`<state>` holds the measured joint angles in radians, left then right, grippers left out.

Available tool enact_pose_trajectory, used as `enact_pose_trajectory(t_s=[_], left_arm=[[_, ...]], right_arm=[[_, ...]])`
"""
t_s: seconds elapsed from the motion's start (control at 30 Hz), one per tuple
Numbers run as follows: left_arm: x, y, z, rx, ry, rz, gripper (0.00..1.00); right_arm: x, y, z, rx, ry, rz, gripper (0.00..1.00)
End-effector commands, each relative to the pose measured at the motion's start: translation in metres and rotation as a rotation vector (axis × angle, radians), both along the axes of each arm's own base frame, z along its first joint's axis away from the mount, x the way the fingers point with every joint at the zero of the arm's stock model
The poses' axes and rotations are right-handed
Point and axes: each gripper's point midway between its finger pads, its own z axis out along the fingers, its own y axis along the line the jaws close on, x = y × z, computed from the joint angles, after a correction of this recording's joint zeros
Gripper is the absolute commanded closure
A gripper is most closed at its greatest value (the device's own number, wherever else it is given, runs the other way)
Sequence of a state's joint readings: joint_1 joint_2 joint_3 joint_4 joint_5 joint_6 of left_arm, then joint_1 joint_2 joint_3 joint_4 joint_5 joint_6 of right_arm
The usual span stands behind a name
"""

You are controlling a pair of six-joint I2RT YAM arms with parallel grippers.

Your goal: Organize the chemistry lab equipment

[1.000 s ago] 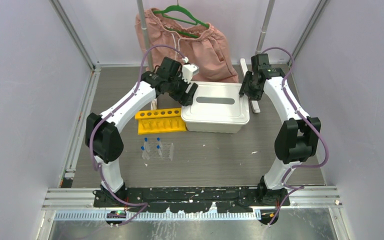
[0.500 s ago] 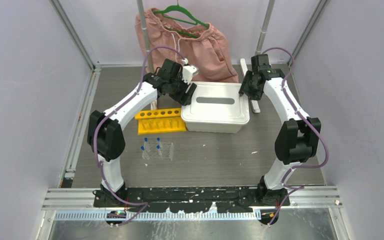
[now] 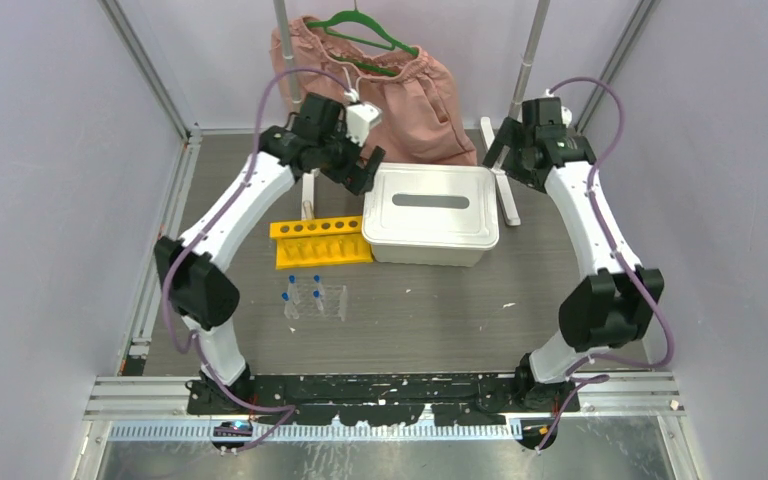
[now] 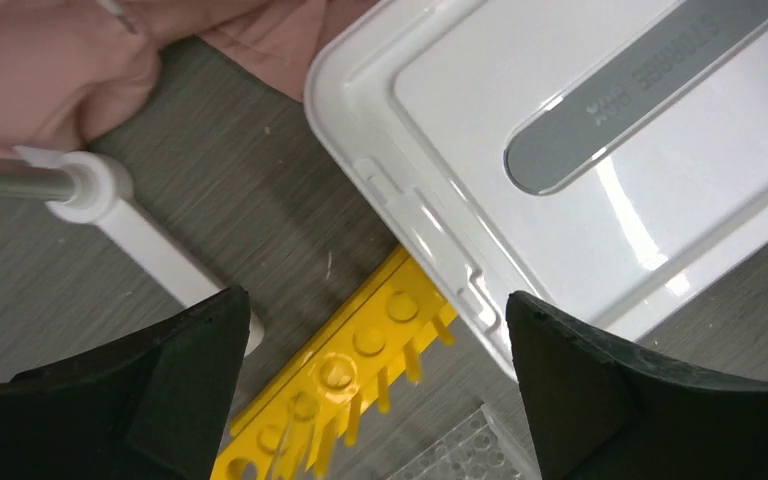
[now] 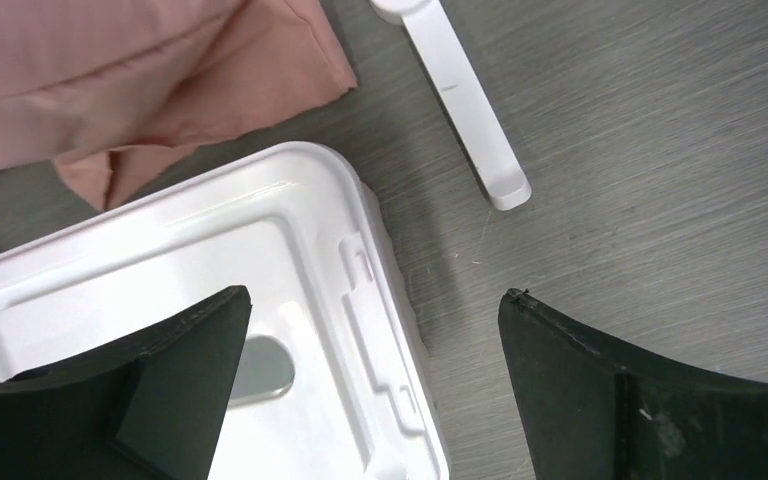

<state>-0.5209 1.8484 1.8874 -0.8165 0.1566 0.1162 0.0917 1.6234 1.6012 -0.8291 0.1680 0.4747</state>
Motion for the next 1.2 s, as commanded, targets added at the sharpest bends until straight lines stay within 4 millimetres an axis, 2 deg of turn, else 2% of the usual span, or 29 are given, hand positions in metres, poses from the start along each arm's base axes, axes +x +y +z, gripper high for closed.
enact_pose_trajectory(t_s=[0.0, 0.1, 0.2, 0.27, 0.37, 0.47, 0.5, 0.57, 0.6, 0.7, 0.83, 1.0, 1.07, 1.17], left_arm=[[-0.018, 0.051, 0.104, -0.092, -0.170, 0.097, 0.00], [-0.023, 0.095, 0.113, -0.097, -0.178, 0.180, 0.00], [-0.037, 0.134, 0.111, -0.080, -0.181, 0.235, 0.00], [-0.048, 0.156, 0.100, -0.056, -0.159, 0.265, 0.00], [-0.066, 0.187, 0.091, -0.037, -0.154, 0.321, 0.00], [-0.082, 0.218, 0.077, -0.045, -0.162, 0.391, 0.00], [-0.087, 0.234, 0.069, -0.047, -0.155, 0.435, 0.00], [-0.097, 0.254, 0.050, -0.040, -0.145, 0.494, 0.00], [-0.103, 0.263, 0.041, -0.035, -0.146, 0.518, 0.00], [-0.109, 0.282, 0.008, -0.026, -0.126, 0.550, 0.00], [-0.111, 0.295, -0.031, -0.062, -0.051, 0.571, 0.00], [-0.108, 0.289, -0.080, -0.133, 0.005, 0.555, 0.00], [-0.103, 0.287, -0.093, -0.167, -0.008, 0.562, 0.00], [-0.091, 0.282, -0.107, -0.228, -0.055, 0.556, 0.00]], right_arm=[[-0.017, -0.008, 0.079, 0.004, -0.214, -0.030, 0.00], [-0.031, -0.009, 0.080, 0.002, -0.221, -0.028, 0.00], [-0.041, -0.005, 0.069, 0.018, -0.196, -0.008, 0.00], [-0.045, -0.001, 0.058, 0.038, -0.171, 0.001, 0.00], [-0.054, -0.005, 0.042, 0.032, -0.148, -0.019, 0.06], [-0.064, -0.021, 0.033, -0.020, -0.183, -0.088, 0.14], [-0.068, -0.028, 0.028, -0.045, -0.197, -0.117, 0.14], [-0.076, -0.044, 0.018, -0.105, -0.231, -0.177, 0.02], [-0.081, -0.052, 0.013, -0.133, -0.241, -0.209, 0.00], [-0.094, -0.072, -0.002, -0.186, -0.260, -0.311, 0.00], [-0.103, -0.081, -0.023, -0.195, -0.257, -0.370, 0.00], [-0.108, -0.099, -0.052, -0.299, -0.283, -0.401, 0.00], [-0.106, -0.103, -0.062, -0.346, -0.308, -0.379, 0.00], [-0.113, -0.116, -0.077, -0.406, -0.323, -0.439, 0.00]])
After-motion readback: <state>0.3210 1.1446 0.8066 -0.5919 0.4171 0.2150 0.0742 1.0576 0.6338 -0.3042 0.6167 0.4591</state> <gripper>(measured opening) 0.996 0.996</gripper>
